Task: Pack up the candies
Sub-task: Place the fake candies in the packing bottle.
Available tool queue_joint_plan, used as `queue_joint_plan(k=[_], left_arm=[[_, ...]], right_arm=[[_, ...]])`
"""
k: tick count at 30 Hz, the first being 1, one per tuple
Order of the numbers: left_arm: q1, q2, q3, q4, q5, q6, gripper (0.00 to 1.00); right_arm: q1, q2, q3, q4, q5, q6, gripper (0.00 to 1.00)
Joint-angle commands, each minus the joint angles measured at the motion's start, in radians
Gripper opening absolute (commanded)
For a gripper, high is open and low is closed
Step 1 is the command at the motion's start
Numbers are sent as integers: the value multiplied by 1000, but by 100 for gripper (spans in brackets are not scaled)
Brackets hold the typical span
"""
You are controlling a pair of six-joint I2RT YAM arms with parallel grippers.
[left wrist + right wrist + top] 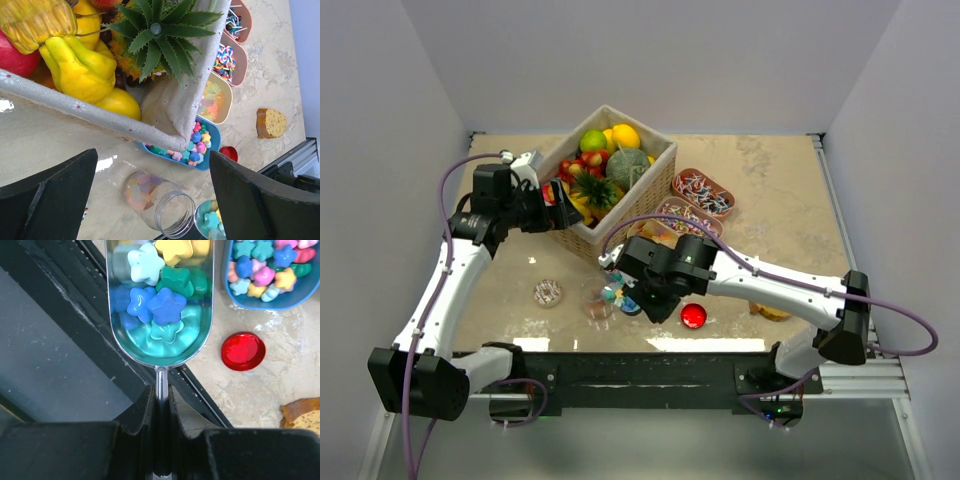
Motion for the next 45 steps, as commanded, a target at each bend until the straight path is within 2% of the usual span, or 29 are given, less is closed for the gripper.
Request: queue_joint_plan(k=[1,11,21,28,45], left_arm=[[0,-22,-23,34,-12,22,99],[0,-75,-112,52,-34,16,100],[0,-109,-188,81,-35,4,100],[2,-126,-240,101,-27,2,100],[0,-138,-364,176,-4,-26,100]], right_arm=[[6,40,104,-41,-49,12,0],[6,138,241,-163,-78,-9,0],[3,206,293,-213,-96,37,0],[-19,268,403,-278,-87,29,0],[-63,252,344,-282,-198,49,0]])
